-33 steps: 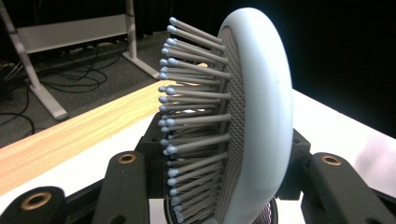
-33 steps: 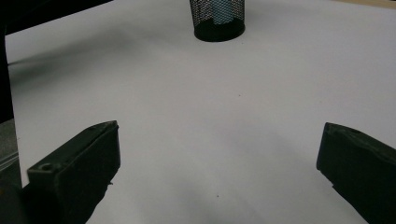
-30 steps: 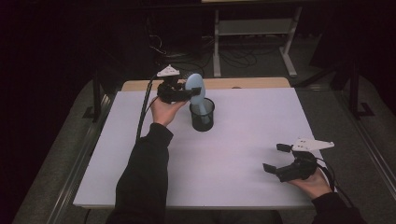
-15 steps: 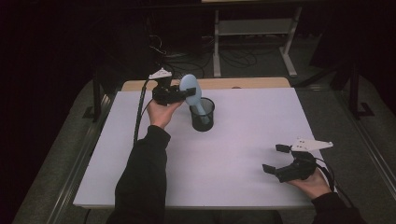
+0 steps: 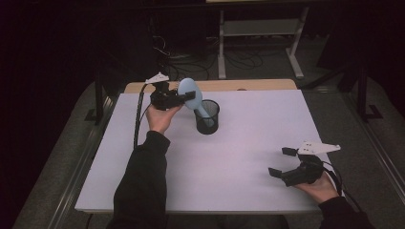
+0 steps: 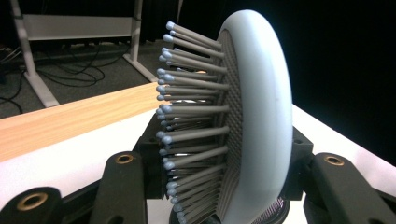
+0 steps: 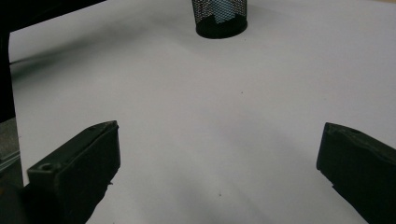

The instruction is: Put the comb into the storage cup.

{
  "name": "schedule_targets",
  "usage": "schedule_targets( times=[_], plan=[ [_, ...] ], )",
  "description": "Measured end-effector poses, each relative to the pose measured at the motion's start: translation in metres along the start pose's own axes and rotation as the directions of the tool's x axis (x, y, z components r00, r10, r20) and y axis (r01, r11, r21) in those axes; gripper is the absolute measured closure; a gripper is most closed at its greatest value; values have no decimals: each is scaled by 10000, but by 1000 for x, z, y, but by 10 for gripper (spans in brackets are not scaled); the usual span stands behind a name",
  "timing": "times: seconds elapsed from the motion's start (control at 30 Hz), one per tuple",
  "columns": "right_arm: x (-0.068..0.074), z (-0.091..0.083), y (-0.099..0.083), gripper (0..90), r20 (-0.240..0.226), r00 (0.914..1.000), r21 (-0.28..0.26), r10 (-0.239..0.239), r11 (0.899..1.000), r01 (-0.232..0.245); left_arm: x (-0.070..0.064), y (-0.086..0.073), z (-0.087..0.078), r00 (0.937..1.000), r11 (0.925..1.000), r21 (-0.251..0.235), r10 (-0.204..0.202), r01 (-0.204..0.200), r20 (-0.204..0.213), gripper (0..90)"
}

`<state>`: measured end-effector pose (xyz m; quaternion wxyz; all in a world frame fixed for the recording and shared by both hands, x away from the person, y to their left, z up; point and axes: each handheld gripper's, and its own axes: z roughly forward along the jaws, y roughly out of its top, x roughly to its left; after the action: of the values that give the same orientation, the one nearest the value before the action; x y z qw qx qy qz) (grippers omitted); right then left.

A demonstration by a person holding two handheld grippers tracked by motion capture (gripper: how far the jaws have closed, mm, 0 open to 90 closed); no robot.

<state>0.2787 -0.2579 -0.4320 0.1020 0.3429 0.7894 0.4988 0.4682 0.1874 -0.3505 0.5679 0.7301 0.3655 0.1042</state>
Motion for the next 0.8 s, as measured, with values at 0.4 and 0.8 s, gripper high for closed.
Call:
schedule_targets(
  times=[0.4,0.8],
  plan=[
    [-1,1,-1,0,41,10000,82,36,10000,-36,3,-3,-10,9999,9997,181,134,-133,-68,466],
    [-1,0,-1,0,95,10000,94,12,10000,-13,-1,-4,-20,9994,9992,232,334,-334,8,452]
  ],
)
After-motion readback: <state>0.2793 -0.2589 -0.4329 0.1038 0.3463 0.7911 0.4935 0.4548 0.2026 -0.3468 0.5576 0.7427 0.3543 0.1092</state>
